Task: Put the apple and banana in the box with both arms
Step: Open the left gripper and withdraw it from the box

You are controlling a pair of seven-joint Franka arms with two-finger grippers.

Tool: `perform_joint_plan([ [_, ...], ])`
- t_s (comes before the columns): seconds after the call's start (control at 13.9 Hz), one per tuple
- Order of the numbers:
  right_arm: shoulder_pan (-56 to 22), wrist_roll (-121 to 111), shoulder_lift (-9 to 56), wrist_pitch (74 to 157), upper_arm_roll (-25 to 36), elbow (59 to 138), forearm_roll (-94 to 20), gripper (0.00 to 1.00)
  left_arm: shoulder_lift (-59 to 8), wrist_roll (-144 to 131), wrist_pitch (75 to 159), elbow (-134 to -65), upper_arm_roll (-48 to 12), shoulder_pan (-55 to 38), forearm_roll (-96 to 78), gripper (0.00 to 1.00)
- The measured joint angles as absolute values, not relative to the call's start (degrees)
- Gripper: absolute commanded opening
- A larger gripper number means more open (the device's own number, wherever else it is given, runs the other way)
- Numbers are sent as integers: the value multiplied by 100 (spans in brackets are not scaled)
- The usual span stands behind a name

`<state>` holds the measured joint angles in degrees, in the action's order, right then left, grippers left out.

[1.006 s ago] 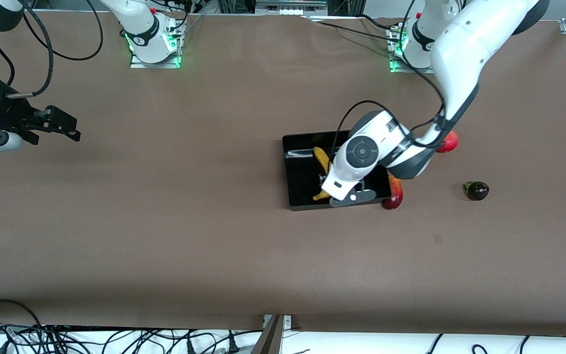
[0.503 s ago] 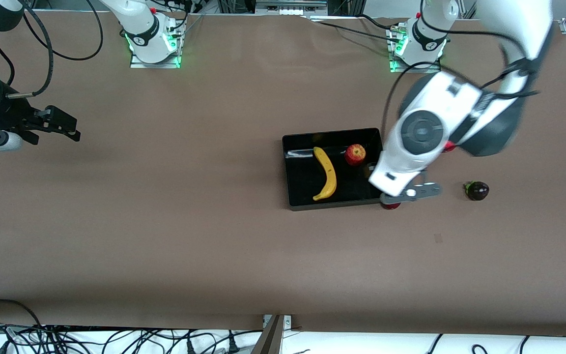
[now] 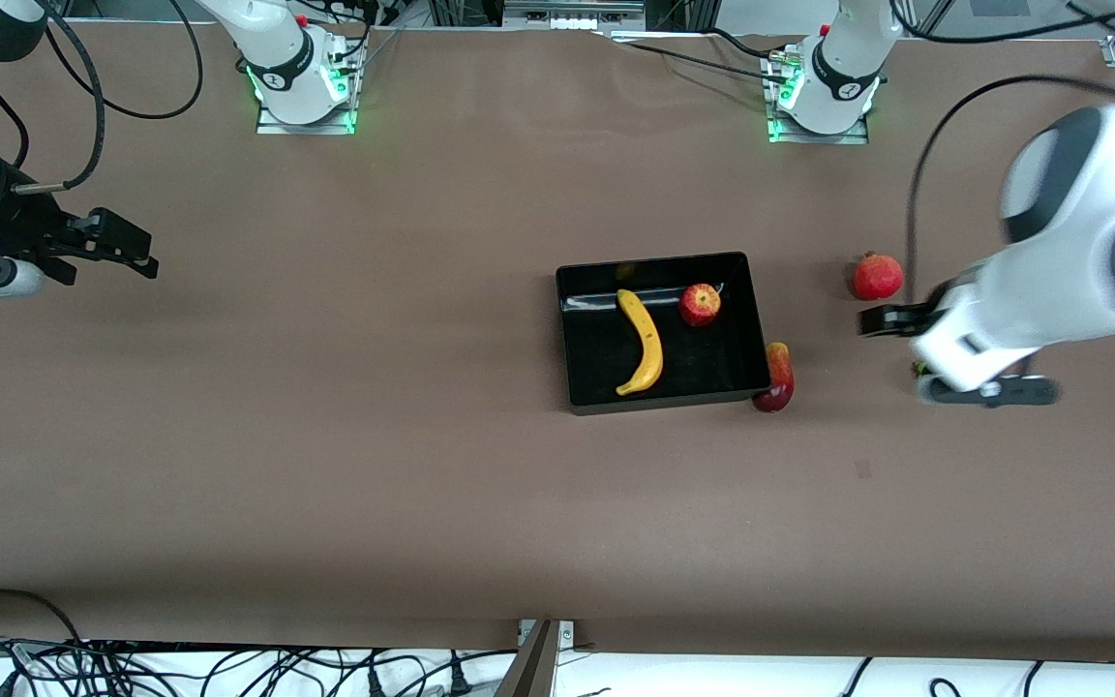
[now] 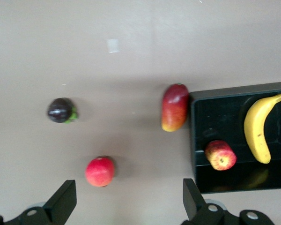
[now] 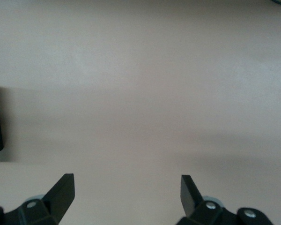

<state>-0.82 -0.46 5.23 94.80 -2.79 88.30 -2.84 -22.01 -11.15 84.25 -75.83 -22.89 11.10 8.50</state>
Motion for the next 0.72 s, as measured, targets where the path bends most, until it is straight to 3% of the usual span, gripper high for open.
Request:
perform_joint_plan([
  [0.14,-82,-46,523,9480,-280,8830,-284,100,-1727,-408,8427,-7765,-1102,487,465,100],
  [0.29,-82,-46,523,9480,-280,8830,-284,100,-1210,-118,8792,-8253,-448,144,396,100],
  [0.5,-82,-46,523,9480,-279,8830,-284,100,-381,-77,9649,-9387,-73,-25,395,100],
  [0.72,-82,-46,523,9481,-279,8830,-284,100,-14,-76,9709,-9795,-30,-51,395,100],
])
